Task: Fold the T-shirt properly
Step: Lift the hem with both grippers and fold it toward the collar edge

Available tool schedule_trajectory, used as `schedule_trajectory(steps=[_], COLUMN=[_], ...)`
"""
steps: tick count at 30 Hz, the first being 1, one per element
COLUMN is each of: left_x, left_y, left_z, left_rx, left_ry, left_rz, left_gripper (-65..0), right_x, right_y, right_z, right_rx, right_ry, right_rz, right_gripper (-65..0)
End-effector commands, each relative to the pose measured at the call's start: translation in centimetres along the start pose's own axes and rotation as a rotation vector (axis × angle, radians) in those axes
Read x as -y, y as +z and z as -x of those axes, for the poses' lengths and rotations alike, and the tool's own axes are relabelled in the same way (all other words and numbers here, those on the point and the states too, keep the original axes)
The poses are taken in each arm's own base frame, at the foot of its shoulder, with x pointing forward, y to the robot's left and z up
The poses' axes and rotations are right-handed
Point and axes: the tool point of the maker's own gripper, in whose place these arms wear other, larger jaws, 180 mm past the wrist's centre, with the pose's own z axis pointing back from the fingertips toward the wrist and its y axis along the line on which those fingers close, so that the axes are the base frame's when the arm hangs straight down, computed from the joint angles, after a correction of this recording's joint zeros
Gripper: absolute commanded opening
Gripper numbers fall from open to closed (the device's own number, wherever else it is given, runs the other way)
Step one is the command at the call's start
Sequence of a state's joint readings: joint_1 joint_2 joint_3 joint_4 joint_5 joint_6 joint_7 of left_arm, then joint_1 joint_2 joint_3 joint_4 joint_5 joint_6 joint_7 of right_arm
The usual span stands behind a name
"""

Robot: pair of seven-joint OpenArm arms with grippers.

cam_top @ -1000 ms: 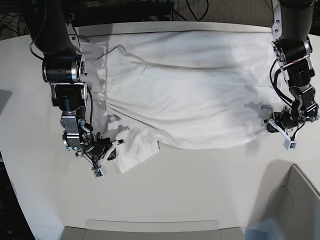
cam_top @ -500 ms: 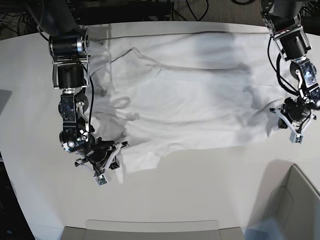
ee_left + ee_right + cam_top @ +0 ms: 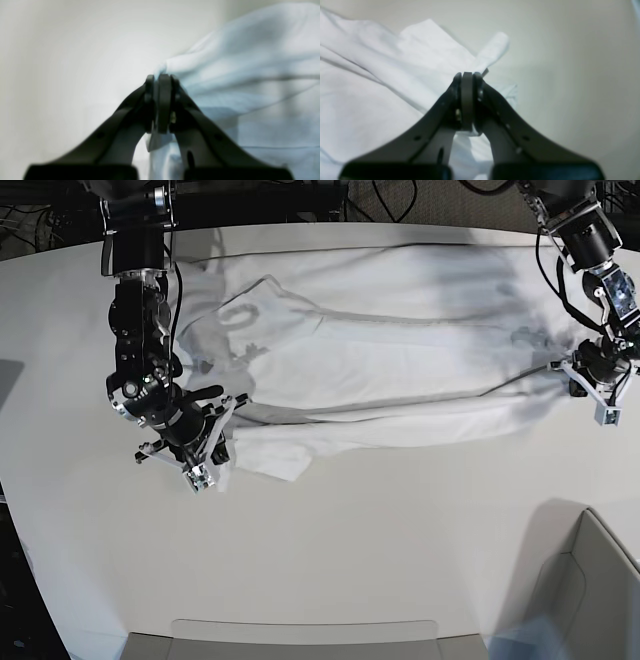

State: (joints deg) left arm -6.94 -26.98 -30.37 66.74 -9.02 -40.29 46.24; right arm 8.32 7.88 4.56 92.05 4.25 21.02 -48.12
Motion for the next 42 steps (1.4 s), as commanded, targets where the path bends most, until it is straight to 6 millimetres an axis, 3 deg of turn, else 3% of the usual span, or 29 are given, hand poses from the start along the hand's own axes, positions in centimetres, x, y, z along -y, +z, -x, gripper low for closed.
schedule_trajectory(steps=[1, 7, 9, 15, 19, 22, 27, 32, 38, 42], left_x=[-1.3, -1.3, -1.3, -1.2, -1.2, -2.8, -4.0, -2.9, -2.0, -1.8], left_y=[0.9, 1.5, 1.9, 2.7, 2.8, 3.6, 4.2, 4.9, 6.8, 7.6], left_z=[-1.9, -3.0, -3.0, -3.6, -3.5, -3.2, -1.9, -0.8, -1.4, -1.8], left_rx=[0.052, 0.076, 0.087, 0.105, 0.103, 0.115, 0.103, 0.093, 0.128, 0.141], left_ry=[-0.014, -0.035, -0.054, -0.084, -0.083, -0.04, -0.01, -0.052, -0.124, -0.154], left_rz=[-0.031, -0.043, -0.05, -0.063, -0.066, -0.099, -0.125, -0.126, -0.148, -0.159], left_gripper=[-65.0, -65.0, -61.9, -65.0, -65.0, -65.0, -65.0, -65.0, -65.0, -65.0], right_x=[1.3, 1.7, 1.9, 2.4, 2.0, 1.1, 0.7, -0.5, -1.4, -0.6], right_y=[1.2, 4.2, 5.0, 5.5, 6.4, 7.6, 8.3, 9.2, 9.5, 10.1], right_z=[-2.4, -2.4, -2.1, -1.3, -2.2, -2.7, -0.9, 0.5, 2.2, 3.3], right_rx=[0.078, 0.157, 0.156, 0.119, 0.151, 0.175, 0.077, 0.046, 0.008, -0.011], right_ry=[0.003, -0.091, -0.099, -0.09, -0.069, -0.043, -0.028, -0.022, -0.032, -0.055], right_rz=[0.039, 0.03, 0.023, 0.019, 0.023, 0.02, 0.027, 0.016, -0.001, 0.028], right_gripper=[-65.0, -65.0, -65.0, -65.0, -65.0, -65.0, -65.0, -65.0, -65.0, -65.0])
